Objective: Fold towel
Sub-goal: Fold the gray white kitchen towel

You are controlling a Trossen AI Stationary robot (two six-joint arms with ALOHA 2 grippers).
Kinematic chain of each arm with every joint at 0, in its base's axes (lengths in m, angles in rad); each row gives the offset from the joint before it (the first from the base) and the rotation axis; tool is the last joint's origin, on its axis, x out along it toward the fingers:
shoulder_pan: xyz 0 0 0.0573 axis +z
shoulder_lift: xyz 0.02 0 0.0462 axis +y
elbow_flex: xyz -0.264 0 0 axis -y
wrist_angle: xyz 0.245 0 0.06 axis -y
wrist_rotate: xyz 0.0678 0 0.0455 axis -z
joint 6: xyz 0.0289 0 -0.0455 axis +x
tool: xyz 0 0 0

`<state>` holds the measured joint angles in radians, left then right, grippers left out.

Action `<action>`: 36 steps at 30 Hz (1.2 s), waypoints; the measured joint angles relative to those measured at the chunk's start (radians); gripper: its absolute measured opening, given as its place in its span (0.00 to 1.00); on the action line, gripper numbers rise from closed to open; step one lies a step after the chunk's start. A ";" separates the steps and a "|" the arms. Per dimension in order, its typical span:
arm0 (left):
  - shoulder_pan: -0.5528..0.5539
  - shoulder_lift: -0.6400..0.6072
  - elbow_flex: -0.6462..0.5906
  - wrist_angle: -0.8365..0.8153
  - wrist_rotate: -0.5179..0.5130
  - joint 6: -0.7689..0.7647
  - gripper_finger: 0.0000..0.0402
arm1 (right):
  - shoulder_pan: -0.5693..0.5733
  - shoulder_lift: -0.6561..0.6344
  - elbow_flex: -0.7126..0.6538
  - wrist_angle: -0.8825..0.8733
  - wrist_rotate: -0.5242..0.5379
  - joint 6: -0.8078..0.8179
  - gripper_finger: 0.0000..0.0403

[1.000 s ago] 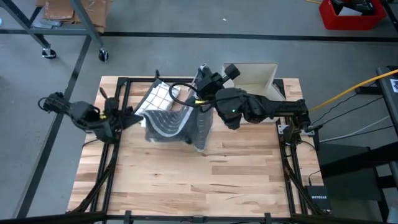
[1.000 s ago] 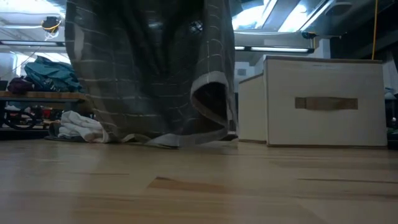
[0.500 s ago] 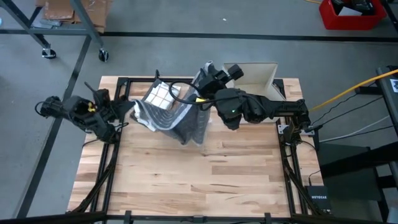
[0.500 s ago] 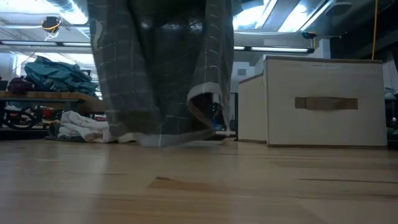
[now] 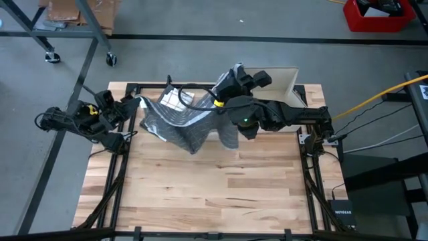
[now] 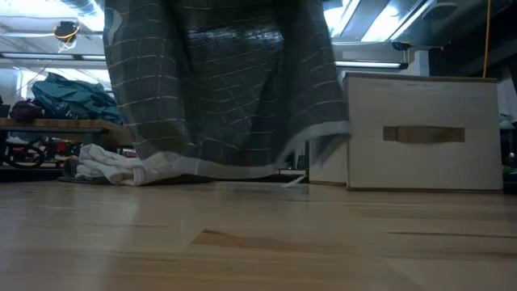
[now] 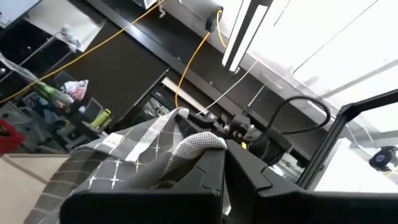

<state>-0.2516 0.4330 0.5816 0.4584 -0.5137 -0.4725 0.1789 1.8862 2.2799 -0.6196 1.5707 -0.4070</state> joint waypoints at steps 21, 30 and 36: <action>0.077 -0.007 0.002 -0.096 -0.190 0.316 0.00 | 0.103 -0.004 0.000 -0.021 -0.639 0.279 0.31; 0.077 -0.007 0.002 -0.139 -0.189 0.270 0.00 | 0.131 -0.004 0.000 -0.353 -0.984 0.415 0.31; 0.077 -0.007 0.002 -0.155 -0.188 0.270 0.00 | 0.129 -0.004 0.000 -0.544 -1.061 0.650 0.31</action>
<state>-0.1749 0.4263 0.5838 0.3032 -0.7015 -0.2020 0.3075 1.8824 2.2799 -1.1638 0.5098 0.2427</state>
